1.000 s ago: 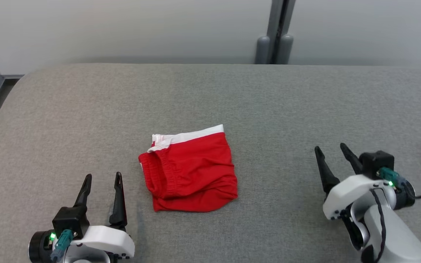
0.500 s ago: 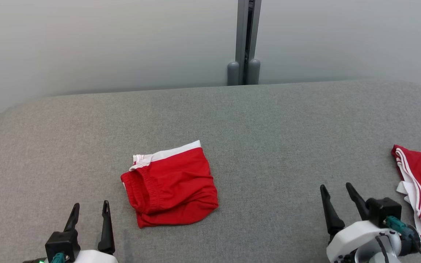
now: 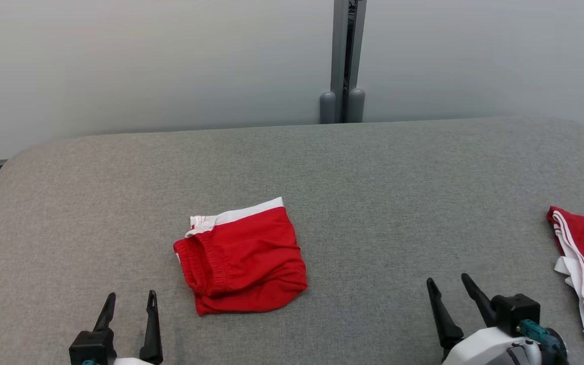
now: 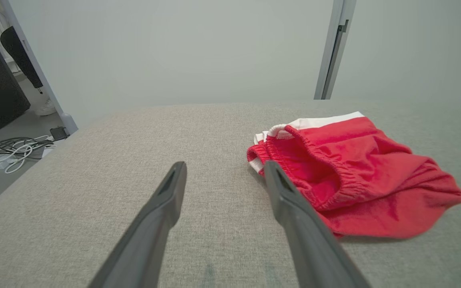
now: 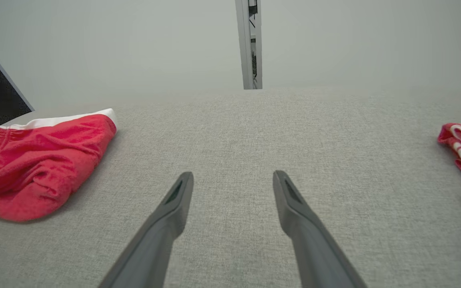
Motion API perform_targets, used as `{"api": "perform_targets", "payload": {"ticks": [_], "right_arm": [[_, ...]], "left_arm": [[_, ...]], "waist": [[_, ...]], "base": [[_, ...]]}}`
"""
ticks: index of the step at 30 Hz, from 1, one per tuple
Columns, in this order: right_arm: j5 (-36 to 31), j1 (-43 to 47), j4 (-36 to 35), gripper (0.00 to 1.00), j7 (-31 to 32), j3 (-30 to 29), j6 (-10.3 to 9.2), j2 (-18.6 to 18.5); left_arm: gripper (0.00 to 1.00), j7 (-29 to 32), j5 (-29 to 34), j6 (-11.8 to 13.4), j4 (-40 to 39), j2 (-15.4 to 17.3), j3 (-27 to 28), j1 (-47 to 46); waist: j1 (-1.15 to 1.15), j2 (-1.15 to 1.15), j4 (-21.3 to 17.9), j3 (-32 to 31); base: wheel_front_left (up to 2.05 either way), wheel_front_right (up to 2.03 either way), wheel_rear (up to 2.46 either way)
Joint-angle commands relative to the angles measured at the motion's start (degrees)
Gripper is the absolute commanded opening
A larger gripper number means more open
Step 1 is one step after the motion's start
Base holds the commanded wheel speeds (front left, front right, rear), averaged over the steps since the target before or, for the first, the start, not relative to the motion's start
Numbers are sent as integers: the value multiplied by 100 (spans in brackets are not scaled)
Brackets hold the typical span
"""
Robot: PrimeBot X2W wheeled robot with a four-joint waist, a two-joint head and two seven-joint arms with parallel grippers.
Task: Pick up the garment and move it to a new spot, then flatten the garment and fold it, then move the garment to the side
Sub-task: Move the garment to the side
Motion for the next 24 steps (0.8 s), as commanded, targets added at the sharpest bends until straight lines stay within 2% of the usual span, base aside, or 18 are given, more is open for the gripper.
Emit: {"api": "perform_targets", "payload": {"ticks": [1,7,11,18,24], "right_arm": [[89,-50,-48,100,-21,101,0,-22],[601,-501,26,100,-22,712,0,-21],[1175,-1040,291,100,-21,1153,0,-27],[1968,-1880,1189,100,-21,1633,0,-35],[2502,-2356,2048,100,-21,2018,0,-37]], "left_arm": [[100,-24,25,-40,-34,24,-56,-61],[100,-25,19,-83,-49,27,-343,-279],[100,-24,-20,-83,-1,26,-552,-417],[100,-24,-127,-28,52,22,-714,-491],[100,-24,-208,8,4,20,-839,-579]], "waist": [[0,0,137,85],[0,0,583,398],[0,0,1020,634],[0,0,1611,840],[0,0,1861,999]], "base": [[0,0,0],[0,0,0],[0,0,0],[0,0,0],[0,0,0]]}}
